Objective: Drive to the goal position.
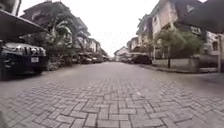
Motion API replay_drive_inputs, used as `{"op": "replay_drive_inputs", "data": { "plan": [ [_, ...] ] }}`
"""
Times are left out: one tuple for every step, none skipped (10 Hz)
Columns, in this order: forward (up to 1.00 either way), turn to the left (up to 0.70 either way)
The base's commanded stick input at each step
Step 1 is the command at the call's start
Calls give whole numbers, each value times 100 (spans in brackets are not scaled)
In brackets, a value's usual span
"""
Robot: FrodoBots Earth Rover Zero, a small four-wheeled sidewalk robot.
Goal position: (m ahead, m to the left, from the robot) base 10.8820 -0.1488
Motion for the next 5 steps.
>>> {"op": "replay_drive_inputs", "data": {
  "plan": [
    [70, 0],
    [70, 0],
    [70, 0],
    [70, 0],
    [70, 0]
  ]
}}
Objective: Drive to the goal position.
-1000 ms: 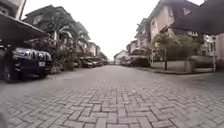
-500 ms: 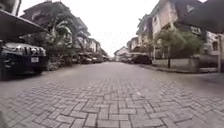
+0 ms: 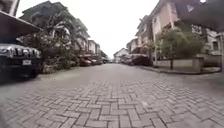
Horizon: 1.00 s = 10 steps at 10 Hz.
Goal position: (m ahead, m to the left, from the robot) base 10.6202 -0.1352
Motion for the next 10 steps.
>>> {"op": "replay_drive_inputs", "data": {
  "plan": [
    [70, 0],
    [70, 0],
    [70, 0],
    [70, 0],
    [70, 0],
    [70, 0],
    [70, 0],
    [70, 0],
    [70, 0],
    [70, 0]
  ]
}}
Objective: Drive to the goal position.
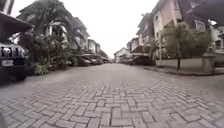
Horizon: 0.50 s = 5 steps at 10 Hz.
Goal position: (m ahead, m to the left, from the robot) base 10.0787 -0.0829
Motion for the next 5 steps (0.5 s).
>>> {"op": "replay_drive_inputs", "data": {
  "plan": [
    [70, 0],
    [70, 0],
    [70, 0],
    [70, 0],
    [70, 0]
  ]
}}
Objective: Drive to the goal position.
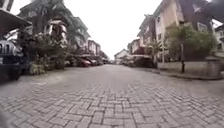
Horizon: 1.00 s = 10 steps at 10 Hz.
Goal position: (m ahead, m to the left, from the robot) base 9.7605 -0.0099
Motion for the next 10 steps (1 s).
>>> {"op": "replay_drive_inputs", "data": {
  "plan": [
    [70, 0],
    [70, 0],
    [70, 0],
    [70, 0],
    [70, 0],
    [70, 0],
    [70, 0],
    [70, 0],
    [70, 0],
    [70, 0]
  ]
}}
